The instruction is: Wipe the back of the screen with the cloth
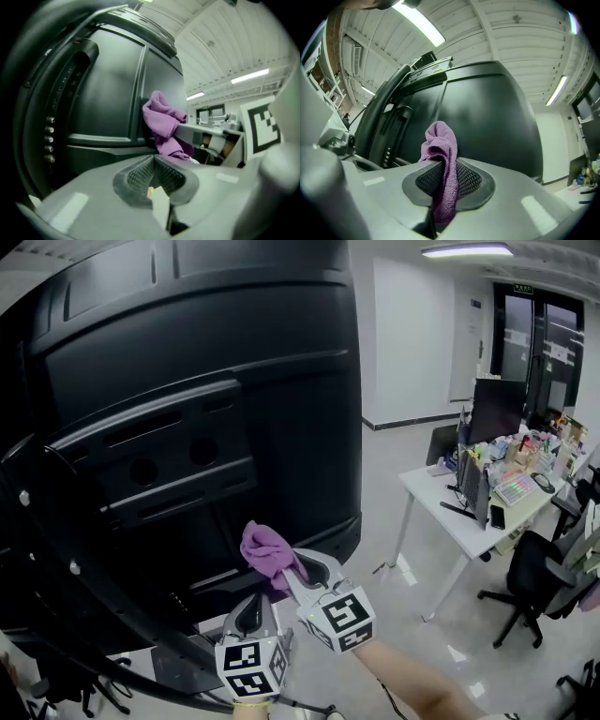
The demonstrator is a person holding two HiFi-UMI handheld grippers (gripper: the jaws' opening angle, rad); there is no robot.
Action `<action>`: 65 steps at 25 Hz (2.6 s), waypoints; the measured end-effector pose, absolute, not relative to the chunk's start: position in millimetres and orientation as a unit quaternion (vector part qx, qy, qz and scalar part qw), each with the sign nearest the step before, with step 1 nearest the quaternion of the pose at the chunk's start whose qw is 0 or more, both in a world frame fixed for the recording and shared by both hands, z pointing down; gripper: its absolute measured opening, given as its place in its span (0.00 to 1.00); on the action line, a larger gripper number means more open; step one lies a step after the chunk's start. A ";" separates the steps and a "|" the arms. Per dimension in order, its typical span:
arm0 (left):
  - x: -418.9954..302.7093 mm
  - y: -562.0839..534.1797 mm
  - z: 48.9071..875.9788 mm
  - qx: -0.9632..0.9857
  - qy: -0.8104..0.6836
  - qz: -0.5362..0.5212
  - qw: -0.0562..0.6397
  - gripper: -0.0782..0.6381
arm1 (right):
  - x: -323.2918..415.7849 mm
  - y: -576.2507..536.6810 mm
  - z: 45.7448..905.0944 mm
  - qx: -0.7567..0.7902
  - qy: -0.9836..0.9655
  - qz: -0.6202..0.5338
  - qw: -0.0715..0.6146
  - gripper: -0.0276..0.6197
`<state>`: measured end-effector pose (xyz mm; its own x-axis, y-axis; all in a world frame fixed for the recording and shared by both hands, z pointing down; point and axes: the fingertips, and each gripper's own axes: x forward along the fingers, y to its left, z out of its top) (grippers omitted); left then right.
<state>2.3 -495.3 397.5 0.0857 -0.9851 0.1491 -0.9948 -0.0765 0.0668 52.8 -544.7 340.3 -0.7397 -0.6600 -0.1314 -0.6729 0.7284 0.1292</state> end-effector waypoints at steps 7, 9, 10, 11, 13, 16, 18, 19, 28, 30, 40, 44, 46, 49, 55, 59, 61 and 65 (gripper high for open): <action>39.3 -522.1 383.0 0.756 -0.651 0.031 0.062 0.12 | 160.6 -612.2 341.5 -0.461 0.884 0.079 0.023 0.12; 46.3 -529.0 381.7 0.759 -0.647 0.032 0.060 0.12 | 180.3 -626.4 342.7 -0.477 0.875 0.078 0.018 0.12; 49.5 -531.4 381.4 0.760 -0.646 0.033 0.059 0.12 | 188.0 -631.3 343.8 -0.483 0.872 0.078 0.016 0.12; 52.0 -533.3 380.6 0.761 -0.645 0.034 0.058 0.12 | 193.8 -635.1 344.9 -0.487 0.870 0.077 0.014 0.12; 55.3 -537.5 377.8 0.763 -0.644 0.033 0.057 0.12 | 199.8 -640.7 346.7 -0.490 0.868 0.075 0.011 0.12; 59.3 -543.0 373.1 0.765 -0.641 0.033 0.054 0.12 | 202.1 -637.5 341.2 -0.492 0.866 0.092 0.007 0.12; 60.6 -545.6 371.0 0.765 -0.640 0.036 0.052 0.12 | 196.9 -624.7 328.1 -0.482 0.867 0.127 0.005 0.12; 60.5 -547.4 369.9 0.765 -0.641 0.037 0.051 0.12 | 191.0 -618.1 320.4 -0.472 0.870 0.146 0.001 0.12; 53.8 -558.2 344.0 0.761 -0.646 0.045 0.036 0.12 | 139.5 -606.9 262.1 -0.399 0.879 0.250 -0.079 0.12; 50.6 -559.7 332.4 0.760 -0.648 0.042 0.028 0.12 | 136.2 -607.7 235.3 -0.394 0.877 0.263 -0.078 0.12; 47.4 -563.2 271.0 0.767 -0.639 0.059 -0.016 0.12 | 123.3 -613.2 55.0 -0.401 0.856 0.324 -0.036 0.12; 44.6 -561.3 251.6 0.763 -0.643 0.057 -0.031 0.12 | 118.5 -610.2 3.8 -0.405 0.840 0.358 -0.034 0.13; 43.0 -560.9 245.9 0.762 -0.645 0.057 -0.035 0.12 | 118.0 -609.7 -20.2 -0.415 0.832 0.369 -0.021 0.13; 40.5 -560.2 240.9 0.760 -0.647 0.055 -0.039 0.12 | 120.3 -612.2 -54.5 -0.436 0.821 0.368 0.008 0.13; 38.8 -557.9 235.9 0.757 -0.649 0.054 -0.044 0.12 | 128.2 -610.8 -93.5 -0.457 0.819 0.342 0.059 0.12; 38.2 -553.0 233.3 0.756 -0.651 0.049 -0.047 0.12 | 129.0 -610.7 -80.5 -0.456 0.826 0.325 0.062 0.12; 38.2 -548.9 233.7 0.756 -0.651 0.044 -0.051 0.12 | 129.3 -606.4 -62.3 -0.450 0.834 0.311 0.072 0.12; 38.5 -541.8 245.5 0.757 -0.651 0.031 -0.045 0.12 | 133.2 -590.6 -0.4 -0.434 0.855 0.269 0.094 0.12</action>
